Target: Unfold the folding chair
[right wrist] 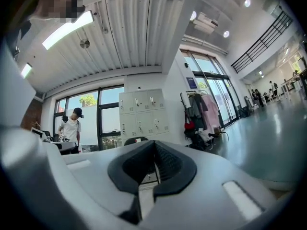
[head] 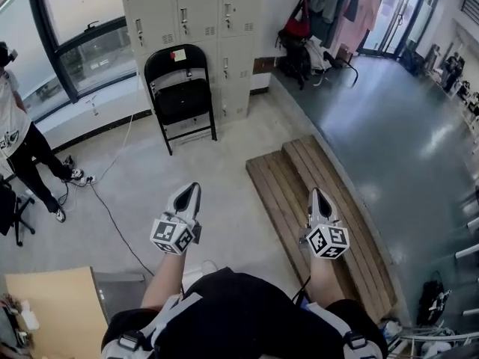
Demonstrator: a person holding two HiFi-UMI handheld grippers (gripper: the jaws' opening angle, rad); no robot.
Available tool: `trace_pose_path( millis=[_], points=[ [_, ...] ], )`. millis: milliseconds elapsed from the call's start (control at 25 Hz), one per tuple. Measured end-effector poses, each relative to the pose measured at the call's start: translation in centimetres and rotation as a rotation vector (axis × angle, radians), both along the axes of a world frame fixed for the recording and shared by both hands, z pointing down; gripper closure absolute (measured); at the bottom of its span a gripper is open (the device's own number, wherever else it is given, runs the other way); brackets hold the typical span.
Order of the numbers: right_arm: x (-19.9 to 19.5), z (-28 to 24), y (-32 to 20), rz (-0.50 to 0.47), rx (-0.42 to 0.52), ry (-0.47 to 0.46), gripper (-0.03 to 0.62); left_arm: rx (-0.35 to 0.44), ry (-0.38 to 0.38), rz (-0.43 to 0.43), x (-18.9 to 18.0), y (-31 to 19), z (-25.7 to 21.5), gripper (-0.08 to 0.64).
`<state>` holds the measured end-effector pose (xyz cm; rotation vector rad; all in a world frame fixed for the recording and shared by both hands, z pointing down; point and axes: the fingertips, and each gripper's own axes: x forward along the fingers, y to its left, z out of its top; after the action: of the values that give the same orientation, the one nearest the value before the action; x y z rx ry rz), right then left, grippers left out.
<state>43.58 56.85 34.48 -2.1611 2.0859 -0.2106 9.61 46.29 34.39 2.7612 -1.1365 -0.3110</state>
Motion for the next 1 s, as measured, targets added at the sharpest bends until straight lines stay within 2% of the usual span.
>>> trace_pose_path(
  millis=[160, 280, 520, 1000],
  points=[
    [-4.9, 0.2, -5.2, -0.1, 0.006, -0.005, 0.588, -0.012, 0.002, -0.146, -6.9, -2.3, 0.3, 0.561],
    [-8.6, 0.3, -8.3, -0.167, 0.008, -0.014, 0.588, -0.019, 0.003, -0.222, -10.1, -3.6, 0.2, 0.56],
    [-14.3, -0.2, -13.1, -0.255, 0.006, -0.023, 0.588, -0.002, -0.045, -0.229, -13.6, -5.3, -0.3, 0.56],
    [-25.4, -0.7, -20.9, -0.438, 0.014, 0.03, 0.588, 0.013, -0.026, -0.373, -22.6, -8.0, 1.2, 0.56]
  ],
)
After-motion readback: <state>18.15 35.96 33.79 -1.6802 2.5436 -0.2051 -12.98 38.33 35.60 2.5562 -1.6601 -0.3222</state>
